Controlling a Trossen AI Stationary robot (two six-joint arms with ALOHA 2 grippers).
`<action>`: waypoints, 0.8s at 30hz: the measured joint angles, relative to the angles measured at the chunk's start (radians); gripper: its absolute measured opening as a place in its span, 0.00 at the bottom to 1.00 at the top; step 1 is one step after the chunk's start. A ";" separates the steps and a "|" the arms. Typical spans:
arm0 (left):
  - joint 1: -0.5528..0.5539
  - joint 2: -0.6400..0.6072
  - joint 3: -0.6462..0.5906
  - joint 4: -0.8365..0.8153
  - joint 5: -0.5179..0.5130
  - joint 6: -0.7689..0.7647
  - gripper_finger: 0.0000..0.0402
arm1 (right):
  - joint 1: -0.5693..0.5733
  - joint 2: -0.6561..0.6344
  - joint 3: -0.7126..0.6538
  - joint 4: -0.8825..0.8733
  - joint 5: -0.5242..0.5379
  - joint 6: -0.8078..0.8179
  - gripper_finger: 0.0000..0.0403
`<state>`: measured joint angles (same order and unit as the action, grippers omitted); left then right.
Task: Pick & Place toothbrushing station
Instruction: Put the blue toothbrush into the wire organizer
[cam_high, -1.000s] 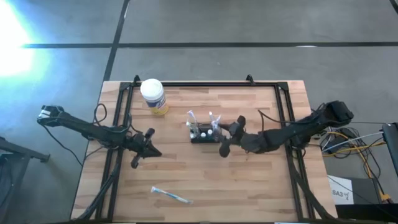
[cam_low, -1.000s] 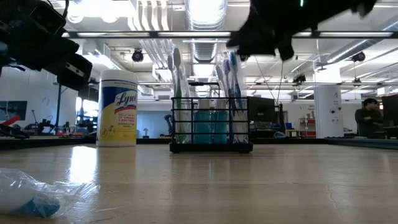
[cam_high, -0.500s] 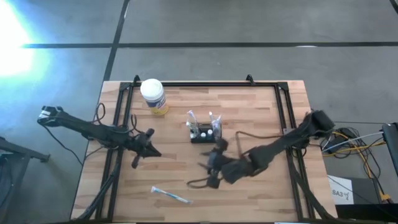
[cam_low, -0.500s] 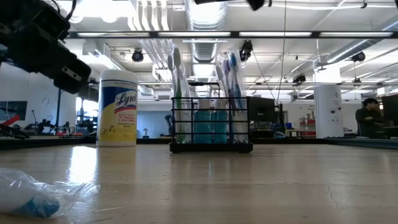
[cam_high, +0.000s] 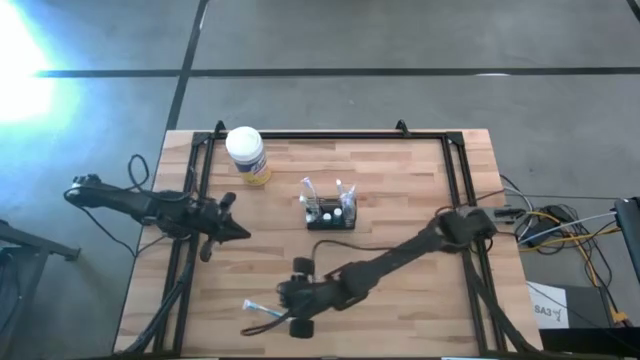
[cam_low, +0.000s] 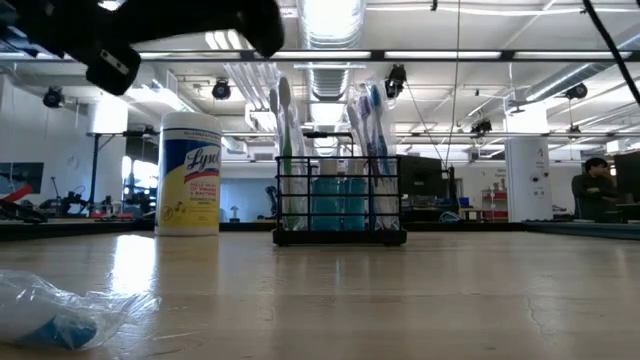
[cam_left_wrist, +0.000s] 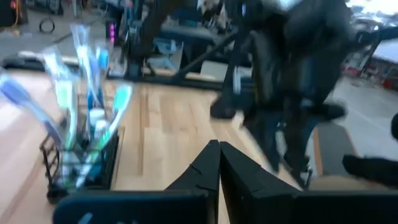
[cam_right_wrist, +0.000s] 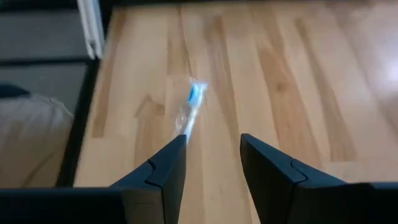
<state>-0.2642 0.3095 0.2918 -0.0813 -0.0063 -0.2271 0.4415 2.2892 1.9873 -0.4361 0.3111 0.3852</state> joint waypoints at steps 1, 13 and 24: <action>0.000 -0.011 0.009 -0.014 0.000 0.000 0.03 | -0.003 0.036 0.056 -0.052 -0.005 0.005 0.37; 0.000 -0.093 0.028 -0.113 0.000 0.002 0.05 | -0.049 0.280 0.336 -0.152 -0.336 0.094 0.46; 0.000 -0.106 0.009 -0.186 0.001 -0.003 0.03 | -0.044 0.283 0.274 -0.177 -0.344 0.163 0.47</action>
<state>-0.2642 0.2039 0.3004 -0.2671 -0.0048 -0.2304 0.3973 2.5721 2.2617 -0.6131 -0.0330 0.5478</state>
